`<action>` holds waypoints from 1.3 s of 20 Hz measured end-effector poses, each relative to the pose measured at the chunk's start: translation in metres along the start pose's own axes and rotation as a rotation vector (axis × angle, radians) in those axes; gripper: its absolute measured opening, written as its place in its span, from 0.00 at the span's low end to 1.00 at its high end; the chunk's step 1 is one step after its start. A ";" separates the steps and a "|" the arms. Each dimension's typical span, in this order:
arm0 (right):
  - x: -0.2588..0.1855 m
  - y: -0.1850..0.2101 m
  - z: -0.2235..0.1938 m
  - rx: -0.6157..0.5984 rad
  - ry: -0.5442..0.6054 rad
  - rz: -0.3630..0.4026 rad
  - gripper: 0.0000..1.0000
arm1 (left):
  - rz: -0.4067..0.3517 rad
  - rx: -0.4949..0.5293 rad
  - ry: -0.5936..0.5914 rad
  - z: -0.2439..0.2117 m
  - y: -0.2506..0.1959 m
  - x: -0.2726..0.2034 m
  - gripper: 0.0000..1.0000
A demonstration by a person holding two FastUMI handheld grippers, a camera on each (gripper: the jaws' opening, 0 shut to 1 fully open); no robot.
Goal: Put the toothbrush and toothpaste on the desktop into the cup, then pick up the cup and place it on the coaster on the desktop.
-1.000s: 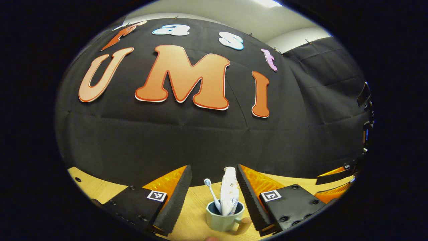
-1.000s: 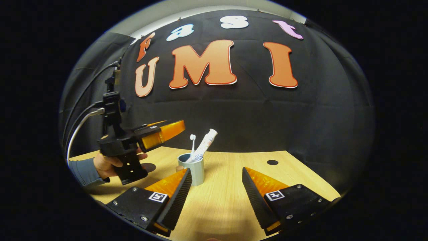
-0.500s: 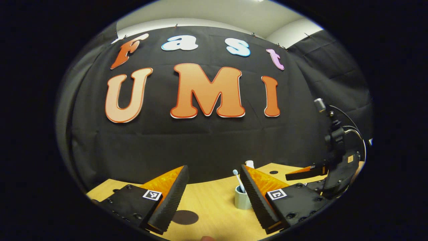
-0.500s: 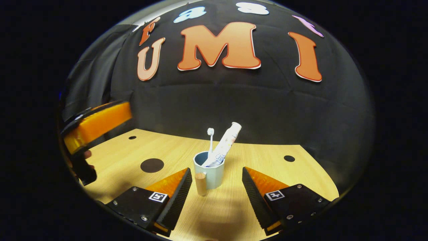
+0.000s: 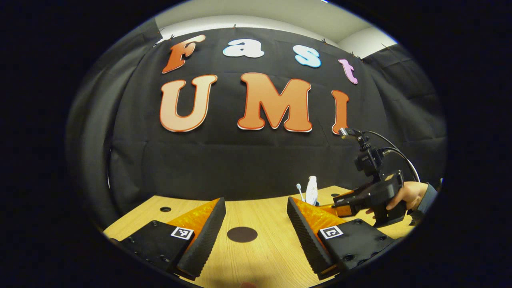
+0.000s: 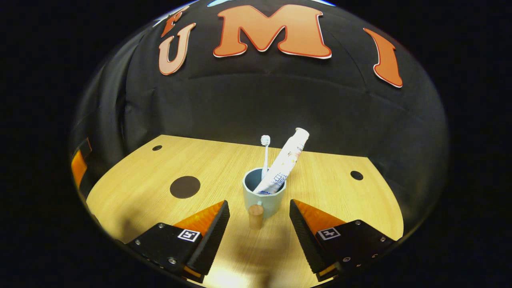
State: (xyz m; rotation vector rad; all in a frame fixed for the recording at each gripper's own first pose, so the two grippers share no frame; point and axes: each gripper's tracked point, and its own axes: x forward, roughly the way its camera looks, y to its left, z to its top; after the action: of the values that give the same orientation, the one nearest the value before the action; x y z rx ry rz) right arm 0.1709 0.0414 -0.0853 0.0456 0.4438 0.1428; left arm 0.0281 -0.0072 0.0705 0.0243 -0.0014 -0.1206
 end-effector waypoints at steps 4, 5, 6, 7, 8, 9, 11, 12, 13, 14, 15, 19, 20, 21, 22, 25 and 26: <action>0.015 -0.008 -0.002 -0.042 0.078 -0.050 0.90 | 0.026 -0.007 0.025 -0.015 0.019 -0.027 0.99; 0.019 -0.009 -0.003 -0.037 0.102 -0.059 0.90 | 0.027 0.006 0.034 -0.018 0.020 -0.032 0.99; 0.024 -0.010 -0.007 -0.016 0.130 -0.065 0.90 | 0.028 0.021 0.042 -0.023 0.021 -0.039 0.99; 0.029 -0.007 -0.012 0.009 0.162 -0.052 0.90 | 0.027 0.027 0.048 -0.026 0.023 -0.044 0.99; 0.034 -0.004 -0.016 0.034 0.199 -0.043 0.90 | 0.027 0.023 0.052 -0.027 0.024 -0.047 0.99; 0.037 -0.004 -0.021 0.050 0.234 -0.039 0.89 | 0.034 0.010 0.056 -0.030 0.026 -0.049 0.99; 0.046 -0.006 -0.027 0.071 0.290 -0.055 0.86 | 0.032 -0.048 0.069 -0.039 0.025 -0.052 0.99; 0.048 -0.005 -0.030 0.095 0.316 -0.057 0.84 | 0.028 -0.064 0.090 -0.050 0.022 -0.052 0.99; 0.049 -0.005 -0.034 0.113 0.341 -0.063 0.81 | 0.030 -0.069 0.104 -0.057 0.022 -0.053 0.99; 0.053 -0.007 -0.037 0.114 0.358 -0.075 0.80 | 0.032 -0.075 0.108 -0.063 0.023 -0.058 0.99; 0.057 -0.009 -0.042 0.115 0.372 -0.098 0.78 | 0.031 -0.084 0.112 -0.065 0.023 -0.058 0.99; 0.066 -0.005 -0.054 0.181 0.437 -0.108 0.64 | 0.029 -0.092 0.120 -0.071 0.024 -0.061 0.99; 0.067 -0.002 -0.054 0.189 0.445 -0.106 0.60 | 0.030 -0.095 0.120 -0.073 0.024 -0.060 0.99; 0.068 0.000 -0.053 0.193 0.451 -0.109 0.54 | 0.032 -0.097 0.123 -0.073 0.025 -0.061 0.99; 0.068 0.001 -0.053 0.191 0.457 -0.118 0.51 | 0.034 -0.102 0.127 -0.077 0.026 -0.060 0.99; 0.066 0.003 -0.055 0.205 0.462 -0.138 0.41 | 0.038 -0.122 0.141 -0.085 0.027 -0.061 0.99; 0.064 0.004 -0.056 0.214 0.467 -0.140 0.38 | 0.039 -0.129 0.145 -0.087 0.029 -0.060 0.99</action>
State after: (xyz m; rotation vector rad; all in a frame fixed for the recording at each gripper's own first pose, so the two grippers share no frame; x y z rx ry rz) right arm 0.2034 0.0554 -0.1629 0.1938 0.9255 -0.0351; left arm -0.0279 0.0307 -0.0161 -0.0954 0.1509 -0.0798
